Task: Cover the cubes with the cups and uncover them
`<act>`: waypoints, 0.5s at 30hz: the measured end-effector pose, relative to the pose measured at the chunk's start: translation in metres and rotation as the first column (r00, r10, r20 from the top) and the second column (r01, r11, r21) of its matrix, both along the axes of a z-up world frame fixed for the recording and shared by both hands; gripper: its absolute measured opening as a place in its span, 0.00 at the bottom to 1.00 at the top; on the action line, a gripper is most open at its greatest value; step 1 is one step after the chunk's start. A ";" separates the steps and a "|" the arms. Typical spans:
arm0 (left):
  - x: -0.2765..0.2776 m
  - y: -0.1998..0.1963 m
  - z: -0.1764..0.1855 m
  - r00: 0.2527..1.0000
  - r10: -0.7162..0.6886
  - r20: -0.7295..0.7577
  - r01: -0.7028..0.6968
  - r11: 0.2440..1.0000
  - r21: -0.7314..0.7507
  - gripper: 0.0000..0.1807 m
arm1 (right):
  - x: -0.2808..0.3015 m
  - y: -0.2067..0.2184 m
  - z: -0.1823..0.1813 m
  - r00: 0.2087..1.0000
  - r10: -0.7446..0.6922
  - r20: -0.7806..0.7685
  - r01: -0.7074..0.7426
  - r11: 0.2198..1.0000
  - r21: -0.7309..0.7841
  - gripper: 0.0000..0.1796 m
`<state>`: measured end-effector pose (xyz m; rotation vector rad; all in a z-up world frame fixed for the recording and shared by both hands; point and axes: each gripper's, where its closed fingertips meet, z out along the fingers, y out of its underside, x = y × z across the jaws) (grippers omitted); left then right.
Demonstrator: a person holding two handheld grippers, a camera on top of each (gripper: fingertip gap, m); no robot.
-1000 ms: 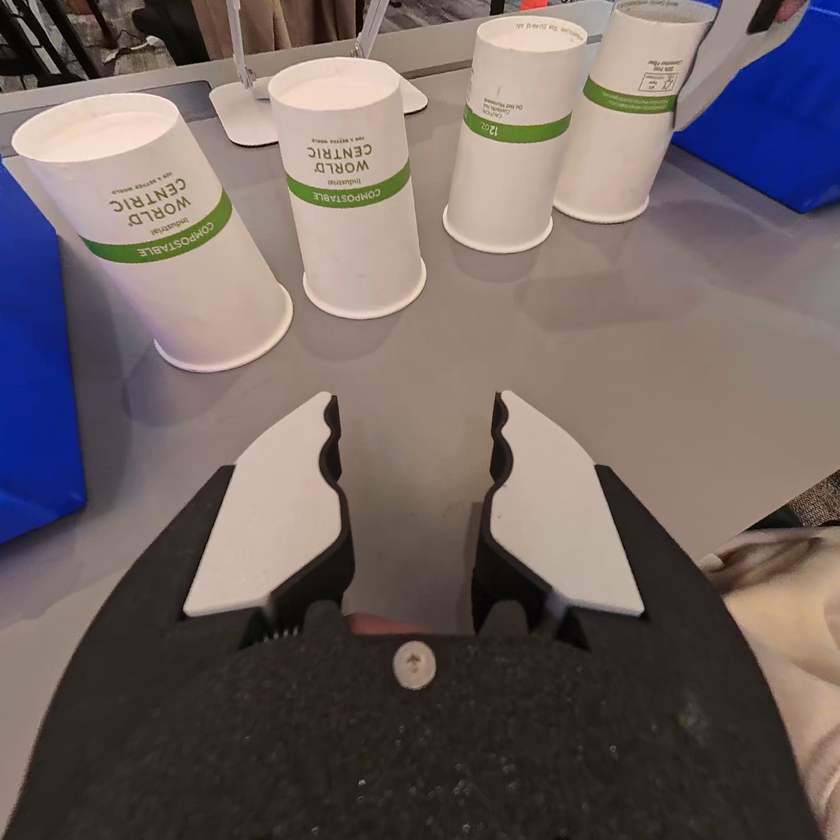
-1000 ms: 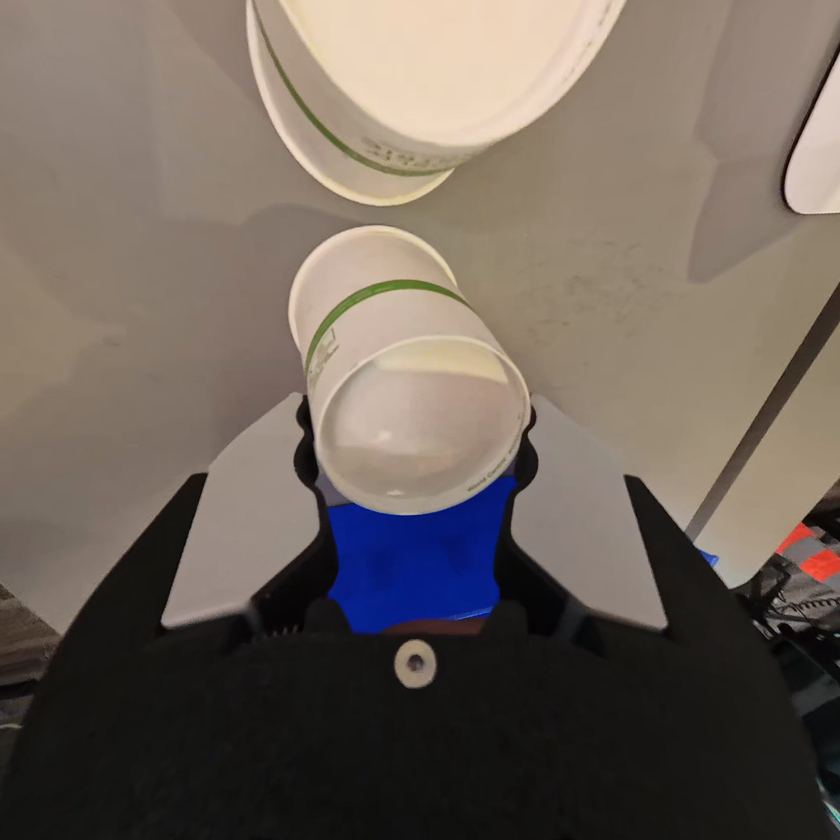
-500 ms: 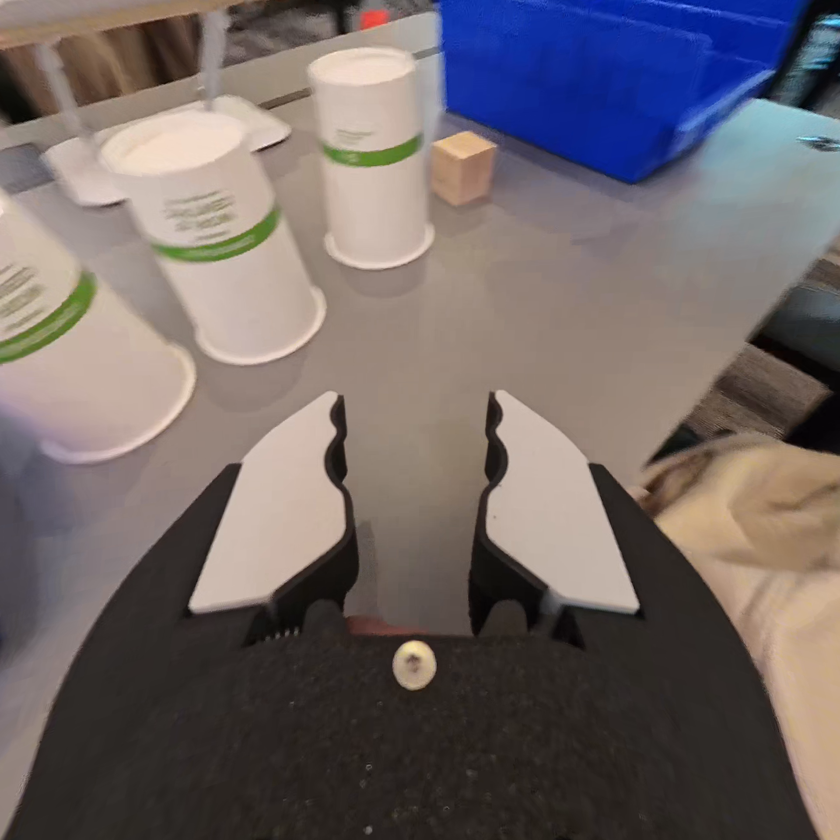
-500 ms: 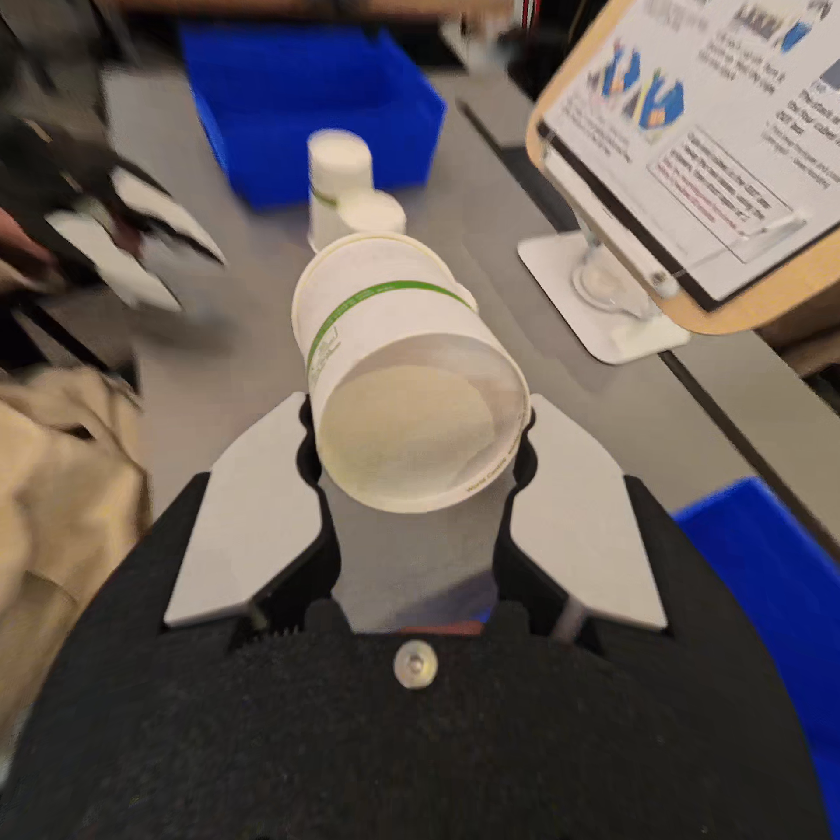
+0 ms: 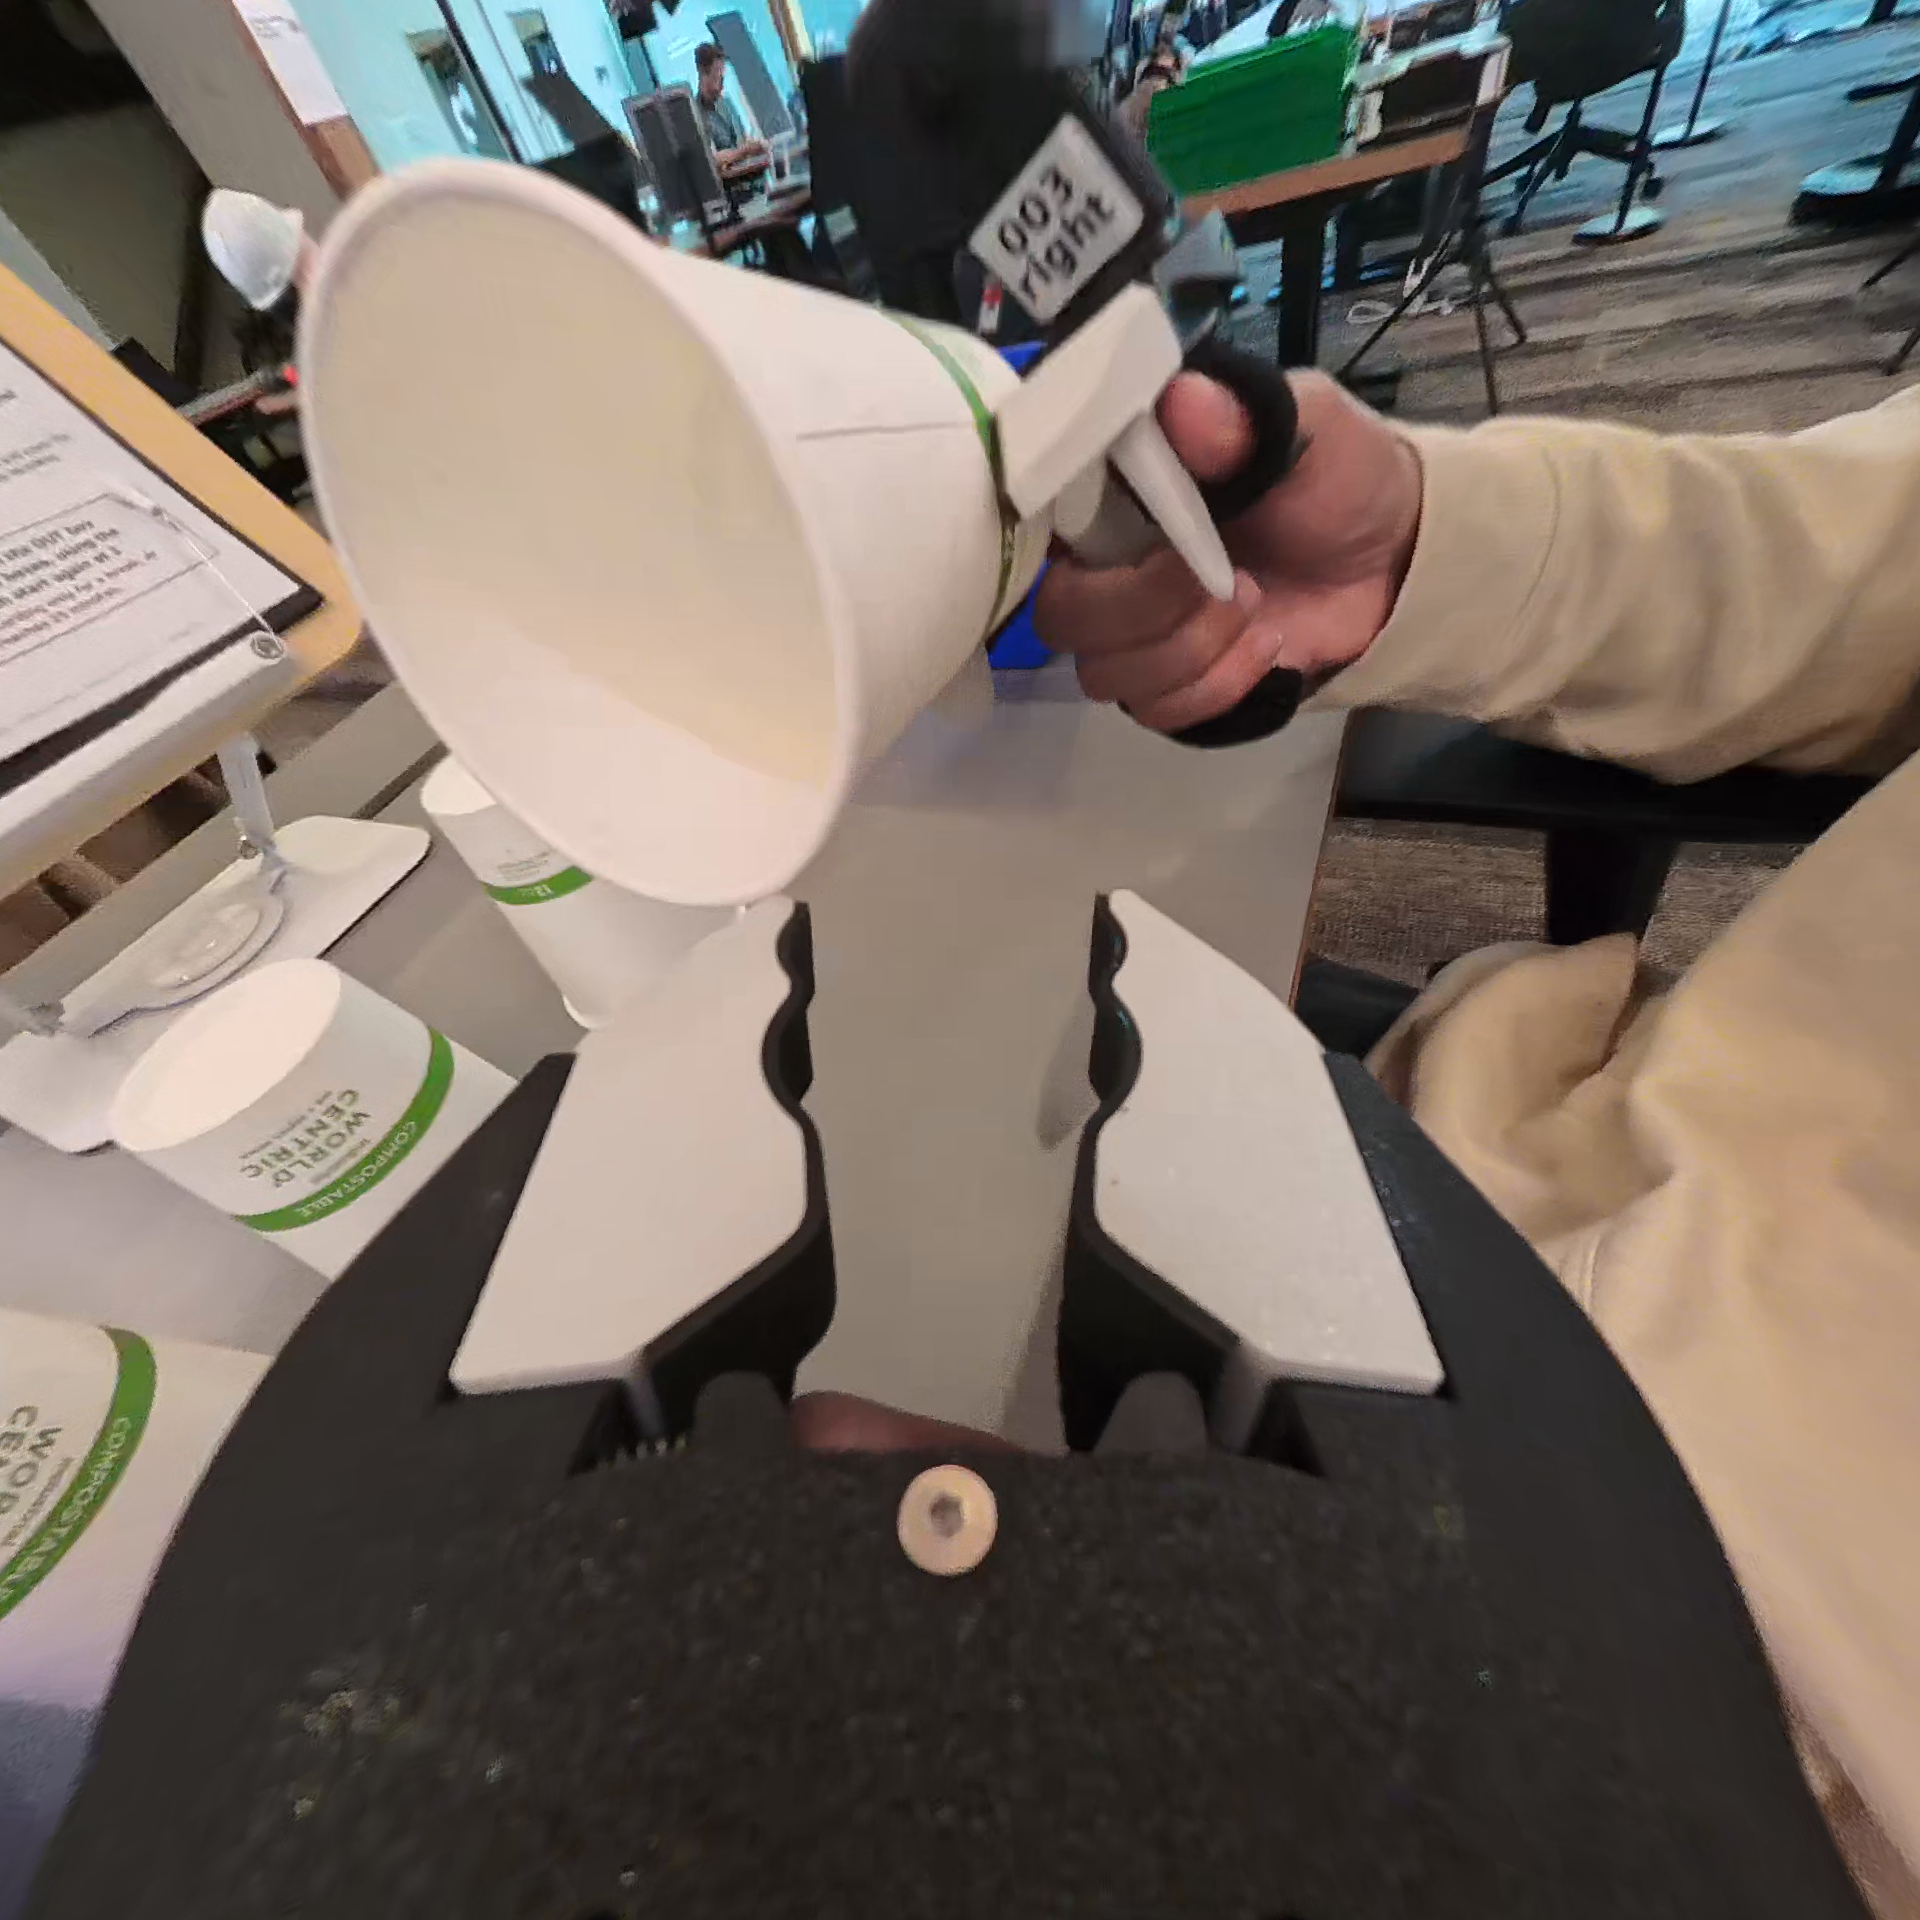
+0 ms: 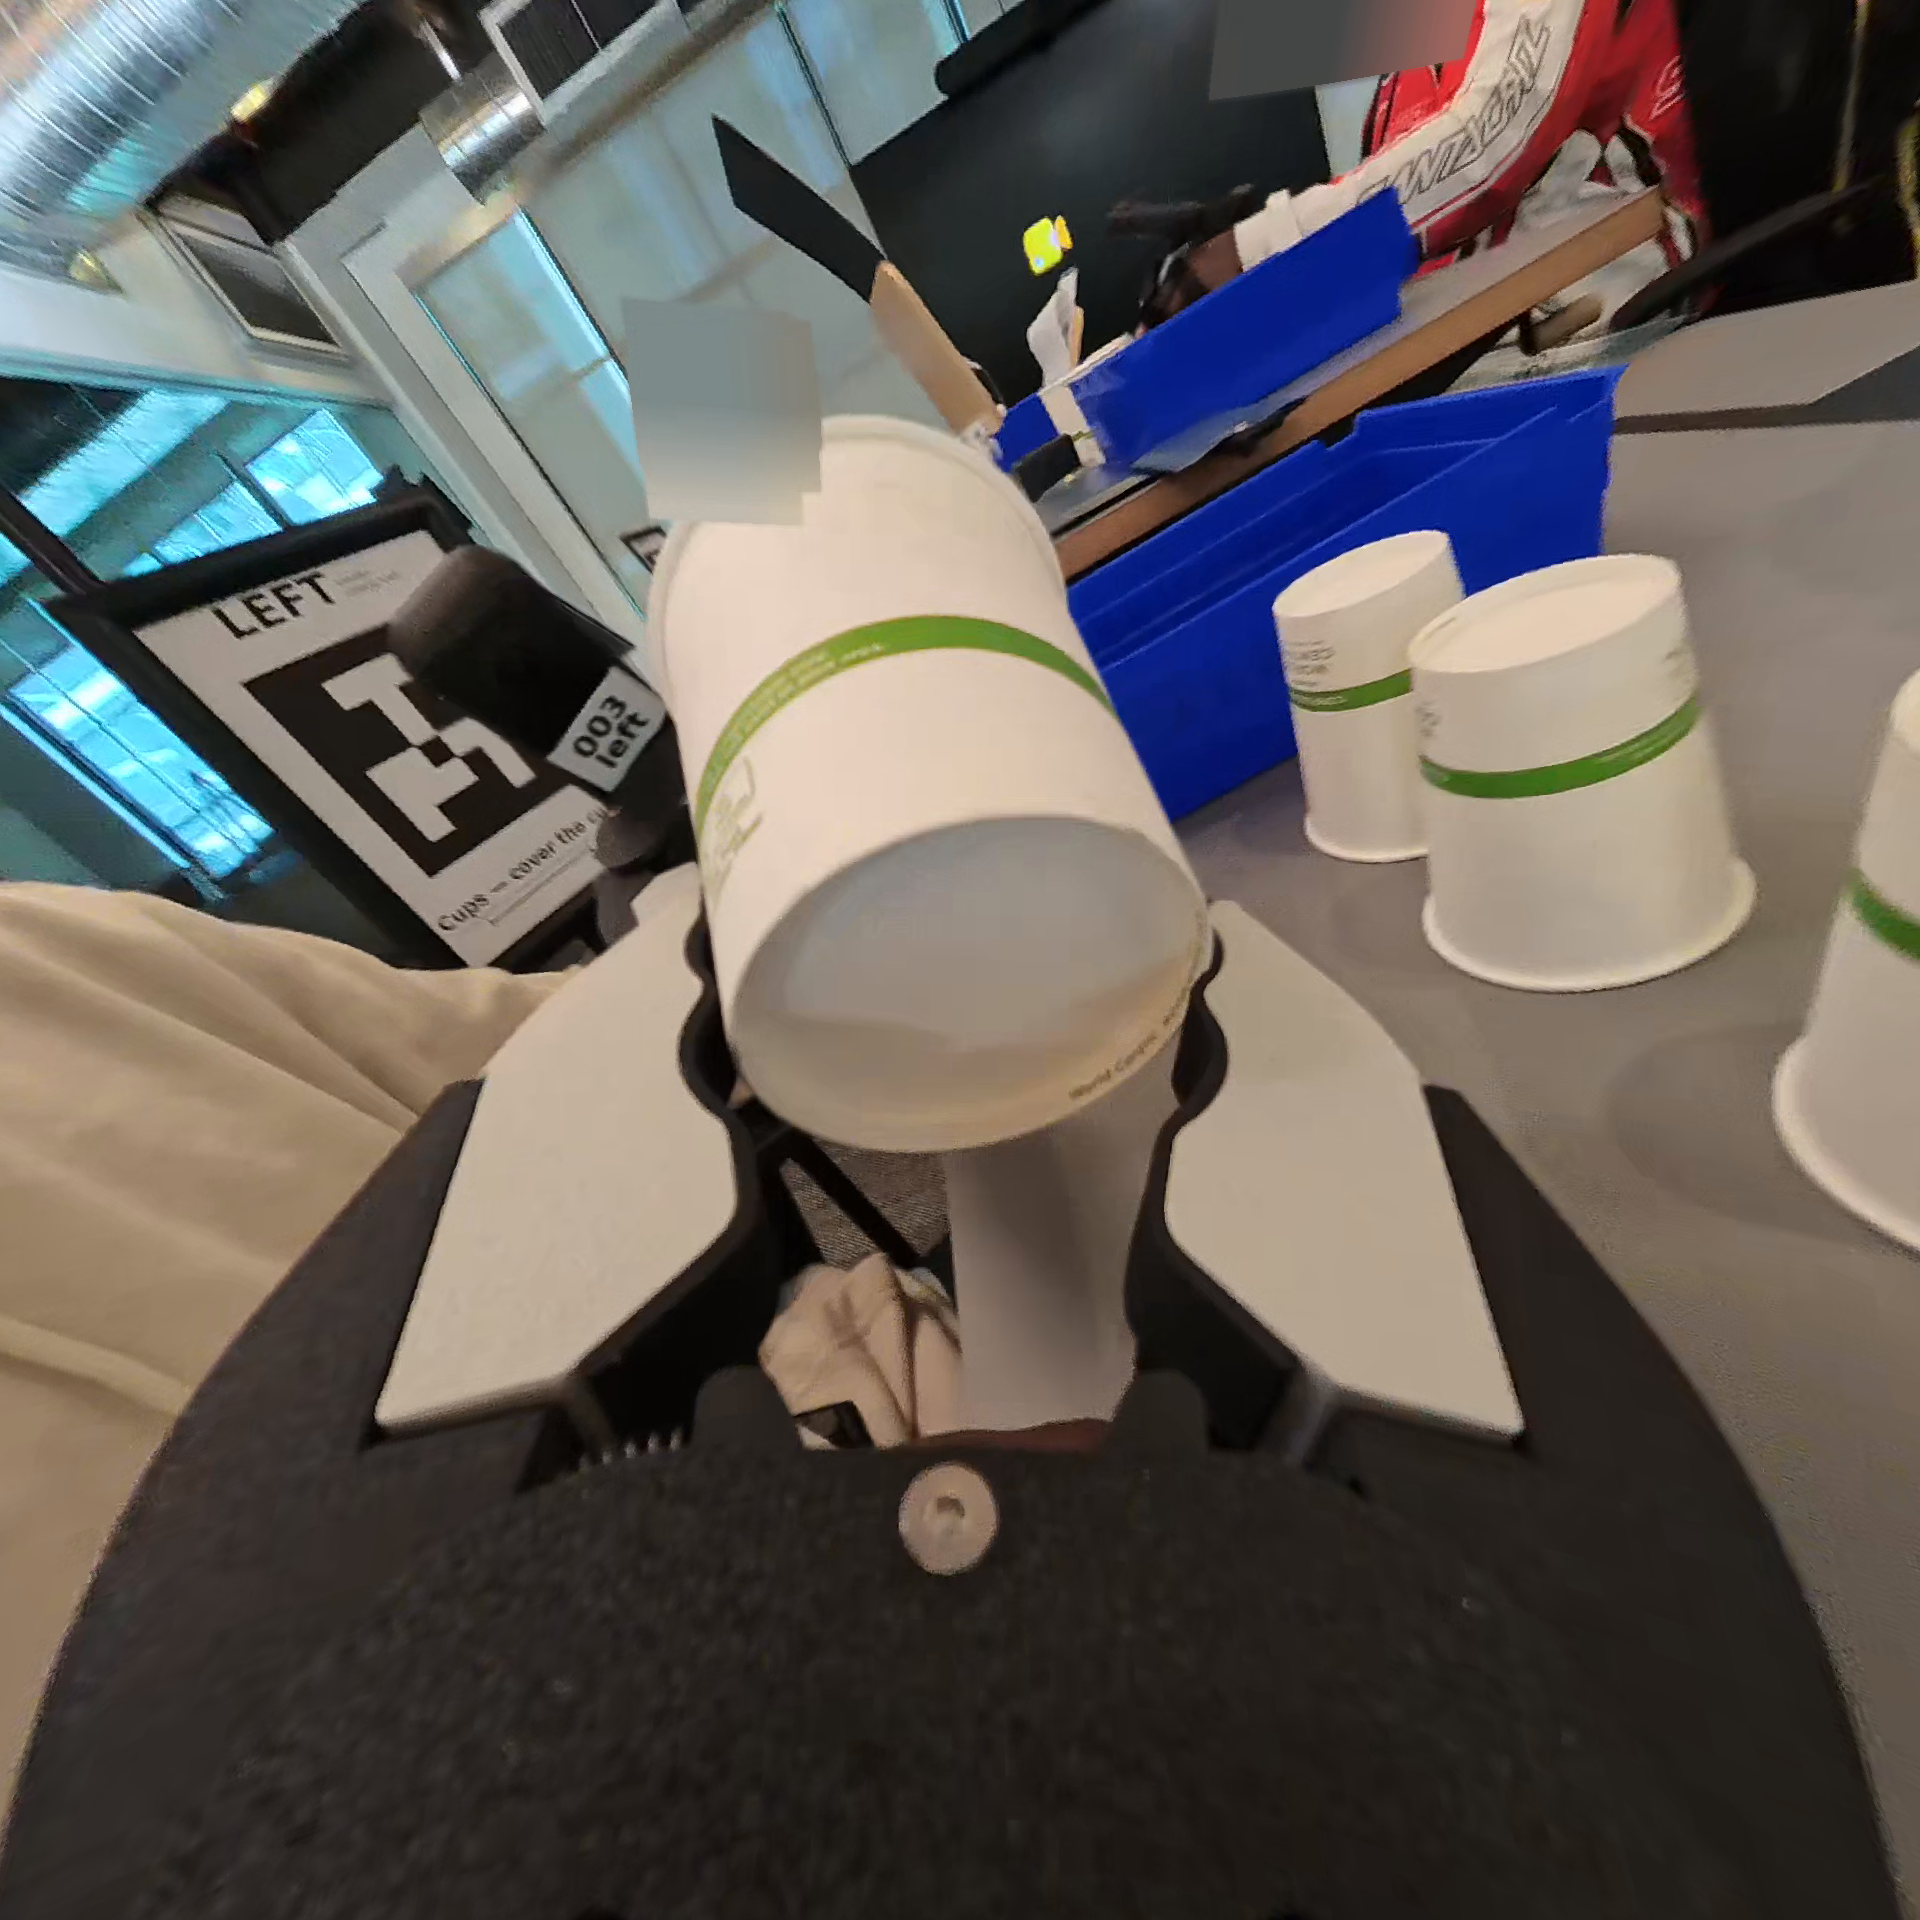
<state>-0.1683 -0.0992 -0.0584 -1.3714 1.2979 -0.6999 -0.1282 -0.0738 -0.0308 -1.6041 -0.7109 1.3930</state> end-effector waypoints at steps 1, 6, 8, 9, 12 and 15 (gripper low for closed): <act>-0.002 -0.001 0.002 1.000 -0.015 0.008 0.015 1.000 -0.005 0.28 | -0.001 -0.001 -0.001 1.000 0.007 -0.012 -0.007 1.000 -0.011 0.47; -0.016 0.007 0.006 1.000 0.014 -0.004 -0.014 1.000 0.027 0.29 | 0.004 0.000 -0.002 1.000 -0.007 -0.018 0.007 1.000 -0.030 0.47; -0.018 0.007 0.007 1.000 0.007 -0.004 -0.007 1.000 0.006 0.30 | 0.005 0.000 -0.002 1.000 -0.006 -0.023 0.005 0.999 -0.034 0.47; -0.017 0.006 0.007 1.000 -0.002 0.002 0.002 1.000 -0.004 0.31 | 0.004 -0.001 -0.002 1.000 0.000 -0.029 -0.001 0.999 -0.040 0.47; -0.011 0.005 0.002 1.000 -0.024 -0.019 0.024 1.000 -0.007 0.31 | -0.008 -0.006 -0.008 0.999 0.044 -0.031 -0.046 0.996 -0.071 0.47; -0.004 0.007 0.001 0.999 -0.040 -0.029 0.040 0.999 0.003 0.21 | -0.021 -0.006 -0.019 0.998 0.069 -0.001 -0.069 0.994 -0.090 0.47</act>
